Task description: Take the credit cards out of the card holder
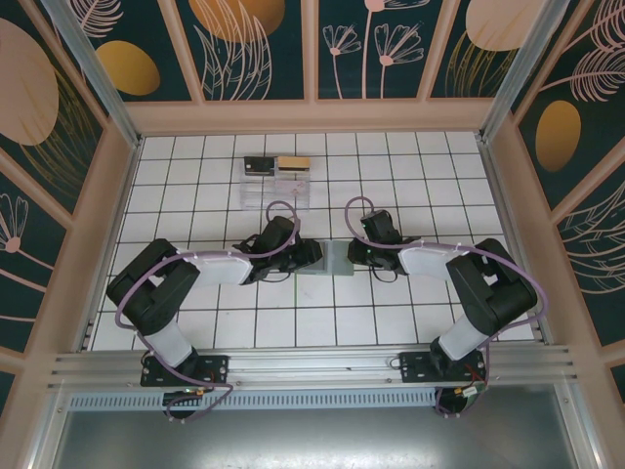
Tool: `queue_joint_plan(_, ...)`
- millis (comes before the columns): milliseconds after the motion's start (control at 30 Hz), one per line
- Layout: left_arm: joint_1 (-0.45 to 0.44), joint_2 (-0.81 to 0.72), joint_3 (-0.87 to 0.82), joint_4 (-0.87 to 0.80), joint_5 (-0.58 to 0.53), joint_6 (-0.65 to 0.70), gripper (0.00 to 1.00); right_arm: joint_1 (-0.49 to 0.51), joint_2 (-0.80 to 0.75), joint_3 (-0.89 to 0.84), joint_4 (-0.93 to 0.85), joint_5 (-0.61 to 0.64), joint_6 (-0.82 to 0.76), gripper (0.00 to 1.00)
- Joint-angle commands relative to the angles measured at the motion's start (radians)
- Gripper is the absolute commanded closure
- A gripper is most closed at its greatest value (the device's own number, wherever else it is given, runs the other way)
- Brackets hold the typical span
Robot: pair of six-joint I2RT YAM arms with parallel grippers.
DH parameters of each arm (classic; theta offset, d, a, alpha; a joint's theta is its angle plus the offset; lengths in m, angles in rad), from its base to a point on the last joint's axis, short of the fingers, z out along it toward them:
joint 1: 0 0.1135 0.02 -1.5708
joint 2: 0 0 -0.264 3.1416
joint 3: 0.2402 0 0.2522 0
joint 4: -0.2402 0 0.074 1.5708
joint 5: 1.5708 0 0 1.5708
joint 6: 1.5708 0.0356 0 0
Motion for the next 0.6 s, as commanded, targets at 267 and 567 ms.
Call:
queue_joint_plan(267,-0.006,-0.034,0.061,-0.15,-0.116,0.089,0.53,0.002,0.023,-0.008,0.013,-0.048,-0.009,0.76)
queue_joint_plan(567,-0.006,0.007,0.062,-0.14,-0.09,0.077,0.53,0.003,0.021,-0.014,0.015,-0.047,-0.005,0.76)
